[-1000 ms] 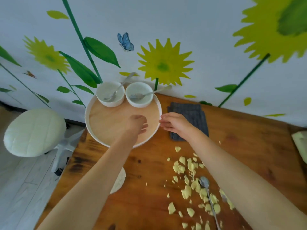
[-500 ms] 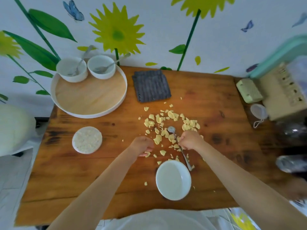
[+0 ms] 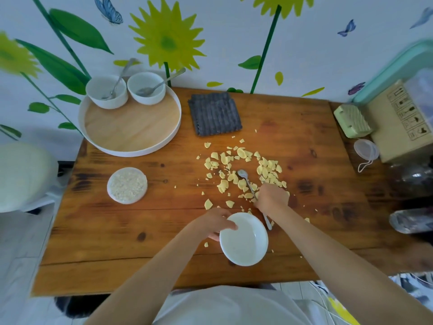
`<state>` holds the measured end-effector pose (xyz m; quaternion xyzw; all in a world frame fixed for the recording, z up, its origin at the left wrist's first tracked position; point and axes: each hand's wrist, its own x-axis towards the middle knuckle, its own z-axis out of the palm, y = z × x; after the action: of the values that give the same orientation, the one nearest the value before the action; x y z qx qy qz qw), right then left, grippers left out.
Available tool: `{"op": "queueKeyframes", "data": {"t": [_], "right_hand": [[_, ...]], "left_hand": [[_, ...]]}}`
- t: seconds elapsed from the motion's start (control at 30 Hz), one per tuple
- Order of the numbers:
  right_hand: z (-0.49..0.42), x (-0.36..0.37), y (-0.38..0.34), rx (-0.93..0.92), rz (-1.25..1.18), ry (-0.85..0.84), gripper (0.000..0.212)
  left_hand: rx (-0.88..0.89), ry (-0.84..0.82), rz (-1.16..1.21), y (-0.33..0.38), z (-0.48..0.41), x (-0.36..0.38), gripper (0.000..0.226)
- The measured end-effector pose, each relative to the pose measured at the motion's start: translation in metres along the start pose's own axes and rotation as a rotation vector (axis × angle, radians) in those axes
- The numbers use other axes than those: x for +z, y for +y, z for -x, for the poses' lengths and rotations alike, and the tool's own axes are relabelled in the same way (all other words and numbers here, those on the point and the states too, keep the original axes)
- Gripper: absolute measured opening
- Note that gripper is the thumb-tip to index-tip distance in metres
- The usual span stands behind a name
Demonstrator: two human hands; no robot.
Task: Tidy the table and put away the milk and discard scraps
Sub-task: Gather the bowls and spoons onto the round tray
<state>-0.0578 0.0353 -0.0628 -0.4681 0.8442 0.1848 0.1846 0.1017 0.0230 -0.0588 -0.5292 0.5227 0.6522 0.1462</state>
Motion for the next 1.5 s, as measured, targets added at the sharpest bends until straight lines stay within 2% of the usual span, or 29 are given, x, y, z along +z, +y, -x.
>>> {"op": "queueKeyframes", "data": {"t": [0.1, 0.2, 0.33, 0.4, 0.47, 0.57, 0.7, 0.9, 1.0, 1.07, 1.17, 1.33, 1.37, 1.5], "right_hand": [[0.002, -0.006, 0.002, -0.01, -0.013, 0.031, 0.013], [-0.002, -0.014, 0.009, -0.067, -0.136, 0.006, 0.009], [-0.005, -0.035, 0.013, -0.184, -0.727, -0.151, 0.015], [0.001, -0.056, 0.01, -0.264, -0.902, -0.189, 0.012], [0.005, -0.077, 0.004, -0.366, -0.868, -0.236, 0.009], [0.01, -0.095, -0.011, -0.485, -0.549, -0.286, 0.01], [0.009, -0.107, -0.052, -0.581, -0.171, -0.175, 0.014], [0.001, -0.132, -0.109, -0.635, 0.057, -0.117, 0.019], [-0.005, -0.136, -0.129, -0.669, 0.065, -0.085, 0.02], [-0.016, -0.14, -0.147, -0.7, 0.081, -0.012, 0.02], [-0.032, -0.147, -0.175, -0.746, 0.083, 0.073, 0.02], [-0.038, -0.158, -0.217, -0.859, -0.246, 0.322, 0.016], [-0.038, -0.157, -0.223, -0.839, -0.317, 0.304, 0.016], [-0.051, -0.135, -0.255, -0.743, -0.515, 0.059, 0.017]], "left_hand": [[0.035, 0.066, -0.015, -0.002, 0.0, 0.002, 0.039], [0.033, 0.065, 0.039, -0.004, 0.001, -0.003, 0.04], [-0.001, 0.132, 0.265, -0.005, 0.004, -0.025, 0.042], [0.0, 0.188, 0.418, -0.004, 0.006, -0.042, 0.044], [0.003, 0.252, 0.566, -0.004, 0.007, -0.06, 0.046], [0.025, 0.317, 0.722, 0.001, 0.012, -0.083, 0.042], [0.055, 0.403, 0.779, -0.002, 0.017, -0.107, 0.02], [0.058, 0.472, 0.84, -0.014, 0.021, -0.137, 0.013], [0.093, 0.473, 0.946, -0.019, 0.023, -0.153, 0.015], [0.111, 0.507, 0.994, -0.02, 0.023, -0.17, 0.022], [0.112, 0.571, 1.006, -0.021, 0.019, -0.198, 0.021], [0.128, 0.628, 1.077, -0.023, 0.017, -0.244, 0.027], [0.124, 0.646, 1.093, -0.024, 0.016, -0.252, 0.032], [0.103, 0.725, 1.153, -0.031, 0.01, -0.294, 0.041]]}}
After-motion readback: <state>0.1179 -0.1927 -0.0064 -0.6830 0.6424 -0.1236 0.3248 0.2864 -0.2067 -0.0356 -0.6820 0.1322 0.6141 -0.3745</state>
